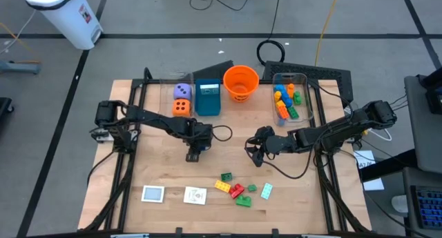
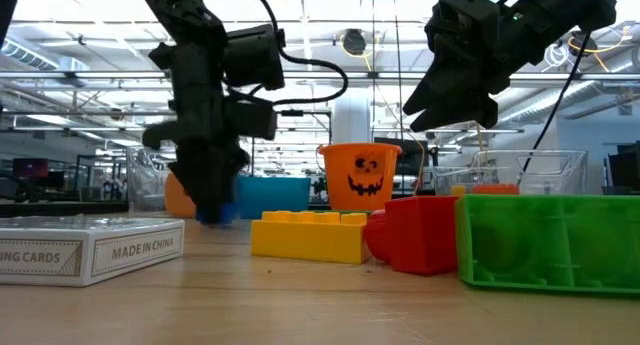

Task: Pick & Place Toys
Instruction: Put the blue game piece into the right transparent bin

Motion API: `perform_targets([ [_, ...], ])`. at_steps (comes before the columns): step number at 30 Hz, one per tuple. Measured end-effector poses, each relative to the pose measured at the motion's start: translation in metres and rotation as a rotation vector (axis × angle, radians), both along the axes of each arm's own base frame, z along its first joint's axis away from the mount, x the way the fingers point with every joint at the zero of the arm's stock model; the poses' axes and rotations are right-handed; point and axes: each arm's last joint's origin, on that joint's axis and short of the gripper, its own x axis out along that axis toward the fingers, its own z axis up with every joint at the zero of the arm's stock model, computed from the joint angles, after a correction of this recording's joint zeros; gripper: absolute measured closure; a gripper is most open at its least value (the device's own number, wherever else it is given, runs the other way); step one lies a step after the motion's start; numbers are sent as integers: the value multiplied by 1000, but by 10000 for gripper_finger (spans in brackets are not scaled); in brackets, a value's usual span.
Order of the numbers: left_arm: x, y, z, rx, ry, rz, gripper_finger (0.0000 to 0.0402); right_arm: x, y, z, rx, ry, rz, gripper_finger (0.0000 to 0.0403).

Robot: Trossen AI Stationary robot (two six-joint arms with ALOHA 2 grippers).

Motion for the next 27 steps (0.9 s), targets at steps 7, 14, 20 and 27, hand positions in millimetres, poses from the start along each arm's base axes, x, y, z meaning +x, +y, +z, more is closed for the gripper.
perform_targets([
  [7,-9,13,36,-70,-116,98,250,2,0,3,6,-32,1,236],
  [14,-27,19,91,-75,-334,160,224,10,-2,16,69,-192,-28,236],
  [20,-40,13,128,2,-517,148,249,19,-20,36,332,-459,-191,236],
  [27,-30,-2,153,221,-536,108,230,24,-39,34,507,-486,-256,236],
])
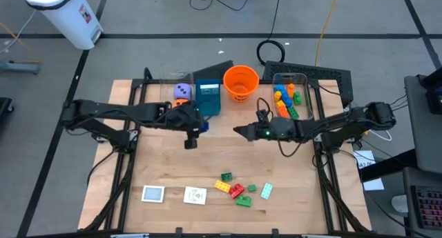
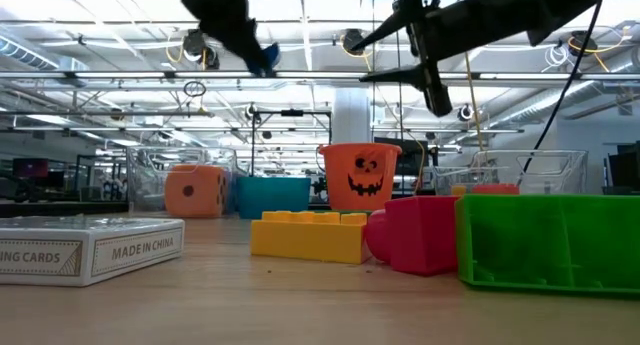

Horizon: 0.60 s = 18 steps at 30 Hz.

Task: Pick & Place Toys
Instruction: Put the blue game piece into the right transparent bin

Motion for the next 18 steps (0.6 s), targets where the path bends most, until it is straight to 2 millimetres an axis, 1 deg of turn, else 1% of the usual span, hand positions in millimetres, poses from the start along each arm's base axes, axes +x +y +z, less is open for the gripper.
perform_targets([
  [3,12,-4,11,50,3,-21,229,5,-3,-5,31,8,-2,236],
  [6,27,-5,21,67,13,-40,242,11,-5,-11,29,10,-7,236],
  [7,32,-4,23,69,24,-42,246,13,-5,-11,30,-3,-10,236],
  [10,46,-5,25,80,68,-68,249,18,-7,-10,31,-40,-17,236],
  [15,66,-6,25,108,123,-120,224,22,-8,-11,41,-73,-20,236],
  [18,77,-7,22,113,157,-140,225,22,-8,-11,47,-76,-21,236],
])
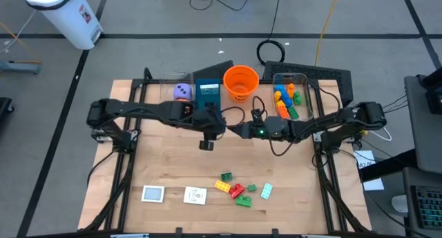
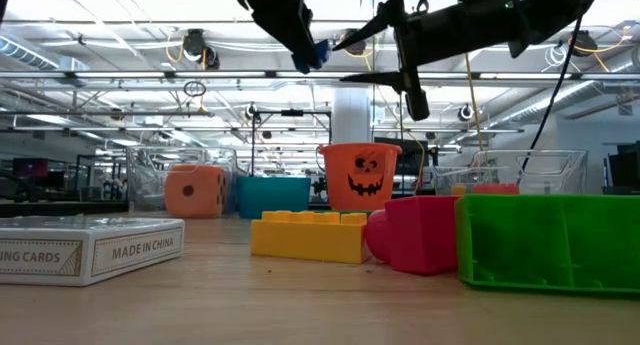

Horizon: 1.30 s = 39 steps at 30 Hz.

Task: Pick & Place Toys
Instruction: Put the blue game piece into the right transparent bin

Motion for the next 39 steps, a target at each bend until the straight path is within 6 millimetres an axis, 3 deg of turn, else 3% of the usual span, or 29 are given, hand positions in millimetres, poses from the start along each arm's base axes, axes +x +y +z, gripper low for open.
perform_targets([
  [6,13,0,-6,-1,41,-17,248,0,0,1,0,-11,-4,236],
  [11,23,1,-6,8,20,-27,231,0,0,3,4,-31,-2,236],
  [14,22,2,-8,9,42,-28,224,1,0,5,4,-57,-2,236],
  [22,25,8,-5,9,-4,-9,249,0,0,2,8,-23,-2,236],
  [28,26,8,-4,20,-17,-22,222,0,0,2,16,-17,-4,236],
  [32,27,8,-3,21,-37,-24,226,0,0,-1,32,6,-7,237],
  [39,29,5,-2,25,-49,-36,245,0,0,-1,28,9,-8,274],
])
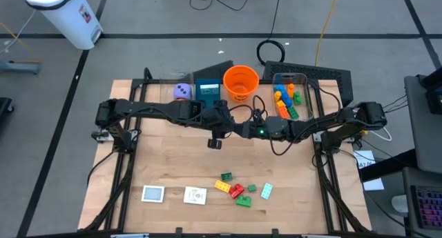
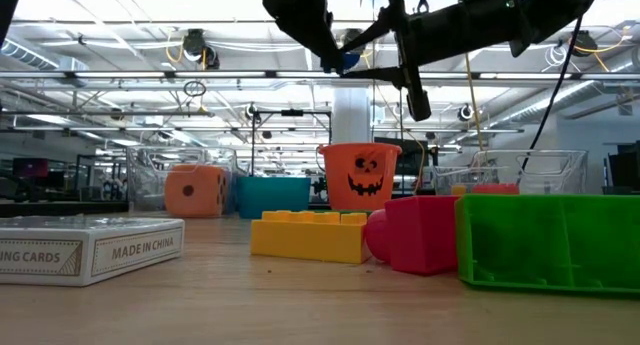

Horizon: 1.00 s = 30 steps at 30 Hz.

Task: Pick & Place Toys
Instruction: Put the blue game piece into the right transparent bin

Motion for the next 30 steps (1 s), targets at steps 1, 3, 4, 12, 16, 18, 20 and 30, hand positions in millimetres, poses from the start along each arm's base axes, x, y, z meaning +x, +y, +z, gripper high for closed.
perform_targets([
  [1,0,0,0,0,0,0,240,0,0,0,-1,-1,0,282],
  [3,0,0,0,0,2,0,226,0,0,0,-5,-1,-1,297],
  [4,0,0,0,-1,1,0,219,0,0,0,-15,5,-3,304],
  [12,-1,-1,3,-7,-16,2,186,0,0,-1,-44,14,-1,332],
  [16,-10,-1,17,-7,-49,3,180,0,-3,0,-51,8,-8,325],
  [18,-20,-1,31,-14,-92,10,179,0,-6,1,-57,6,-12,325],
  [20,-32,-1,48,-27,-149,23,179,-1,-9,3,-76,-6,-18,326],
  [30,-115,7,129,-109,-441,121,179,-12,-25,36,-252,-120,-65,327],
])
